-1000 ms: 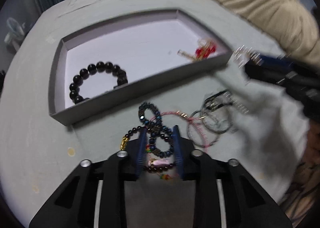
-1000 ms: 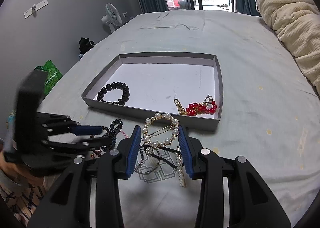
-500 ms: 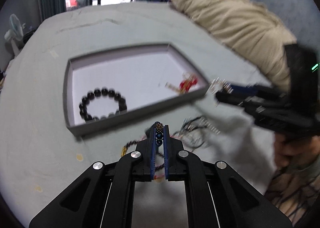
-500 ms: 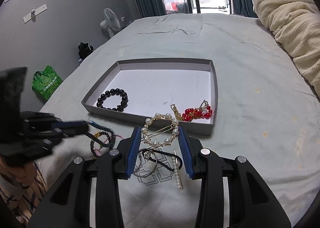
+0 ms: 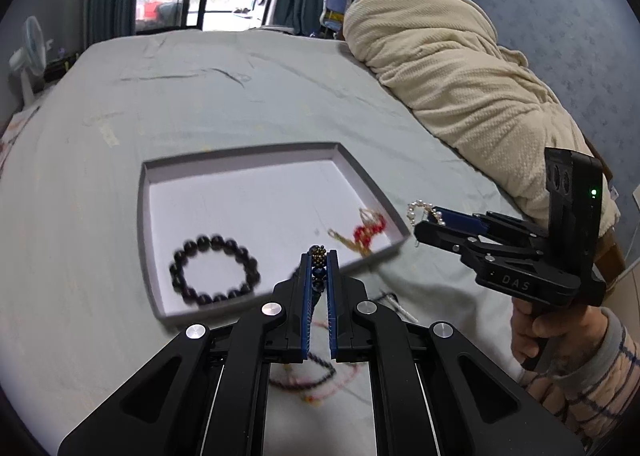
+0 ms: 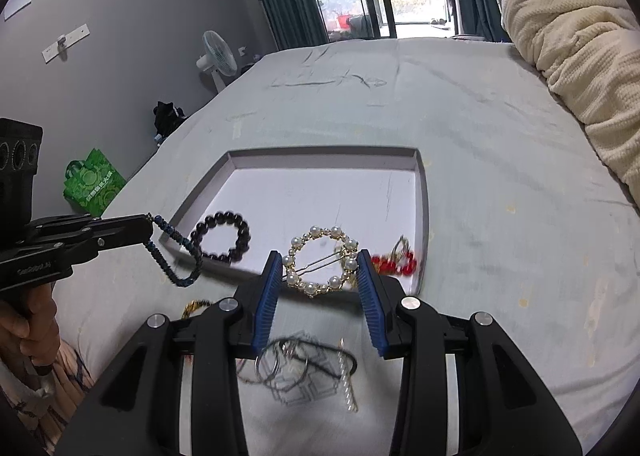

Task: Organize jewelry
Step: 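Carry both pieces over the tray and open both grippers to drop them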

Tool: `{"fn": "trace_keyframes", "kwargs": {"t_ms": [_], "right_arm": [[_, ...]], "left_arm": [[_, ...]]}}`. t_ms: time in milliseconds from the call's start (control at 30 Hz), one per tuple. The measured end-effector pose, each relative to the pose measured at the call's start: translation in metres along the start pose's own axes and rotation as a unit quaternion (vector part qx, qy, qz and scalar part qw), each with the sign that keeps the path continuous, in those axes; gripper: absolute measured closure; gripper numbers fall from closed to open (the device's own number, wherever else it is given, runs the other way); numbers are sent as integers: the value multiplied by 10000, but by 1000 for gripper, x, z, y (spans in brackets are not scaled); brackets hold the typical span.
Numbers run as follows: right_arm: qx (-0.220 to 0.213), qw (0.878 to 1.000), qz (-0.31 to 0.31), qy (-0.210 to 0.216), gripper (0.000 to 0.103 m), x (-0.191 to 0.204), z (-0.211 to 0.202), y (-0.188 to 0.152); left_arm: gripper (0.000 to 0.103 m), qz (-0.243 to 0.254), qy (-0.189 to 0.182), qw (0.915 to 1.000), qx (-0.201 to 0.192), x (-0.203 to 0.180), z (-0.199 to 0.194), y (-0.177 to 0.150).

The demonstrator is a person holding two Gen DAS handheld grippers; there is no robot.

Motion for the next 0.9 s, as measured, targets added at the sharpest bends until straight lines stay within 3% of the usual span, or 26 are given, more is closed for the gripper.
{"fn": "trace_keyframes", "kwargs": {"t_ms": [633,900], "right_arm": [[394,9988,-137,-254,65,11,82,41],[695,9963,-131,-490,65,4,126,40]], "left_arm": [[95,-224,370,9990,-85,62,58,52],[95,-254,522,9981,210,79,85,49]]}}
Point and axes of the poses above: each gripper's, at about its wrist camera, not at the fingertips, and z roughly the way its jaws point, x to its left, y to its top, the point moved 1 cm from there along z, roughly the way its jaws point, and after that the axes turned 15 degrees about z, right-handed, at the moved point
